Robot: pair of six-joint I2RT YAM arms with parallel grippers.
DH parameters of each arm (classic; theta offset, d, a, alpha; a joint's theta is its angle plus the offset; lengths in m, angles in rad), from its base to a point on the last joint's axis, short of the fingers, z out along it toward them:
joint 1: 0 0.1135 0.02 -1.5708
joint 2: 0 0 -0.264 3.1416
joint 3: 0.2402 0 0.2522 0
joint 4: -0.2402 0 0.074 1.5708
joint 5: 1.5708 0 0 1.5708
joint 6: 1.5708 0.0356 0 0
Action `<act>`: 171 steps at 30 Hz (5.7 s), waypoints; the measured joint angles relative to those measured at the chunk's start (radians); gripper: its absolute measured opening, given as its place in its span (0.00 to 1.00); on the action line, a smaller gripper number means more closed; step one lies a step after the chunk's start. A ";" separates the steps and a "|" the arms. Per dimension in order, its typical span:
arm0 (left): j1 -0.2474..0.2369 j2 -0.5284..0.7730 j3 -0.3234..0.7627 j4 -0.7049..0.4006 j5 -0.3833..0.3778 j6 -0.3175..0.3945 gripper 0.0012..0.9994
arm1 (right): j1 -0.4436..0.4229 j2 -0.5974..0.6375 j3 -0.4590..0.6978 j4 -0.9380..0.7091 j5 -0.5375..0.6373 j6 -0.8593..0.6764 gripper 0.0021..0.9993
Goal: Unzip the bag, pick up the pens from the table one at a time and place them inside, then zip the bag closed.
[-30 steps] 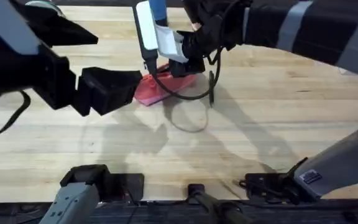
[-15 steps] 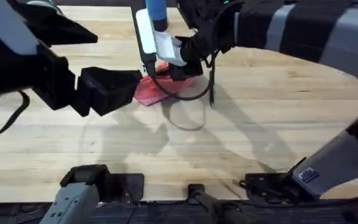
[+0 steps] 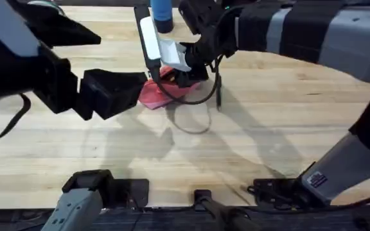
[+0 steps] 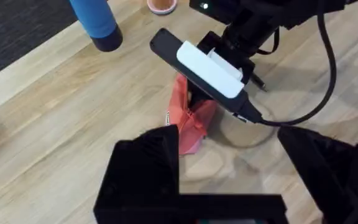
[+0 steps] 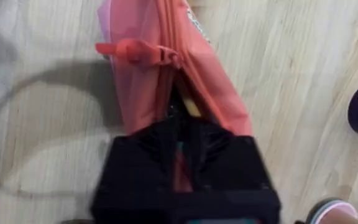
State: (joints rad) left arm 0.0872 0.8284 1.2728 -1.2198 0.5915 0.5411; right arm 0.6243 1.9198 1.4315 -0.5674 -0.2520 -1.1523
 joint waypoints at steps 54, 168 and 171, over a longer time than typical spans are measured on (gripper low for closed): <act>0.000 0.000 0.000 -0.002 0.000 0.000 0.99 | -0.124 -0.341 0.008 -0.326 0.343 0.774 1.00; 0.000 0.000 0.000 -0.026 0.000 0.000 0.99 | -0.153 -0.145 -0.281 0.059 0.423 1.415 0.04; 0.000 0.000 0.000 -0.026 0.000 0.000 0.99 | -0.153 -0.154 -0.250 0.059 0.421 1.405 0.03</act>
State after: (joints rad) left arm 0.0872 0.8284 1.2728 -1.2461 0.5911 0.5411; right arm 0.4717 1.7663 1.1818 -0.5080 0.1688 0.2527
